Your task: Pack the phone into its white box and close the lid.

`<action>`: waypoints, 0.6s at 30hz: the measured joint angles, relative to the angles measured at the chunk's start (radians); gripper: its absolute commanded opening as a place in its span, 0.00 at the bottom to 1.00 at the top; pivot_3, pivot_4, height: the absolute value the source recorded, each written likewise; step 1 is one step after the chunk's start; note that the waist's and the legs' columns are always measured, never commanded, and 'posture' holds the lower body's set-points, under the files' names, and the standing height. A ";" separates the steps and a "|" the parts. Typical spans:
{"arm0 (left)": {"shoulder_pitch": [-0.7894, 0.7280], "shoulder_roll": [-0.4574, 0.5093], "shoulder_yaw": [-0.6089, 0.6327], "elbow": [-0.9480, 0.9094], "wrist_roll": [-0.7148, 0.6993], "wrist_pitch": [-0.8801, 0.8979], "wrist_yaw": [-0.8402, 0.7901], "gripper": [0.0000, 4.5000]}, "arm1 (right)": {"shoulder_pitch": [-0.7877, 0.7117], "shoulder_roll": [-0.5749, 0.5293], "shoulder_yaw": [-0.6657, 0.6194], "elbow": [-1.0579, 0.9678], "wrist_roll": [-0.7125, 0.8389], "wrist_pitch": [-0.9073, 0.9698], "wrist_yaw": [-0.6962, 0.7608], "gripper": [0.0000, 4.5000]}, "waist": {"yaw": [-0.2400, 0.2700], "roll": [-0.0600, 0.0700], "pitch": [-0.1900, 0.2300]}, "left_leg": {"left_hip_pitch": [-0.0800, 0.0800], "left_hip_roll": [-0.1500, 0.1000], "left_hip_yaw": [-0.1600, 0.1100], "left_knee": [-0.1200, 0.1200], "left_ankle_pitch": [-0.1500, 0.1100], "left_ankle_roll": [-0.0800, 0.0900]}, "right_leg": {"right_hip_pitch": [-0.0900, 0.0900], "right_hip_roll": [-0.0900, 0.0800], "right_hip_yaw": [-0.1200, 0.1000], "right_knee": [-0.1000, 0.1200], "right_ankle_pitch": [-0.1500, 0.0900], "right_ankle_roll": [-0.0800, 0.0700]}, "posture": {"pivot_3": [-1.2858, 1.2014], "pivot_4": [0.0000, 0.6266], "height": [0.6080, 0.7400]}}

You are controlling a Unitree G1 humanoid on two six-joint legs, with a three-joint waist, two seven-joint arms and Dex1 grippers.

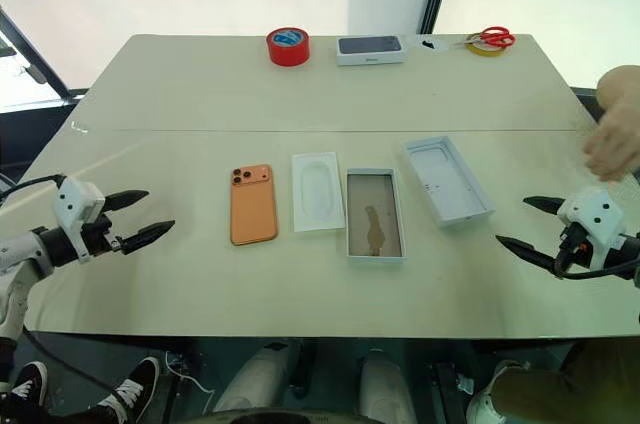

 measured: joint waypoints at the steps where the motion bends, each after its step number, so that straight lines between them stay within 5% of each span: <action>1: 0.005 0.002 0.005 0.000 0.000 -0.005 -0.001 1.00 | -0.001 -0.002 0.000 0.016 -0.001 -0.007 0.001 0.99 | 0.000 0.000 0.000 | 0.000 0.000 0.000 0.000 0.000 0.000 | 0.000 0.000 0.000 0.000 0.000 0.000 | 0.52 0.24 0.97; 18: 0.002 0.007 0.008 0.001 -0.007 -0.017 -0.019 1.00 | -0.037 -0.004 0.009 0.063 -0.026 -0.061 -0.002 0.99 | -0.001 0.001 0.000 | 0.000 0.000 0.000 0.000 0.000 0.000 | 0.000 0.000 0.000 0.000 0.000 0.000 | 0.52 0.24 0.97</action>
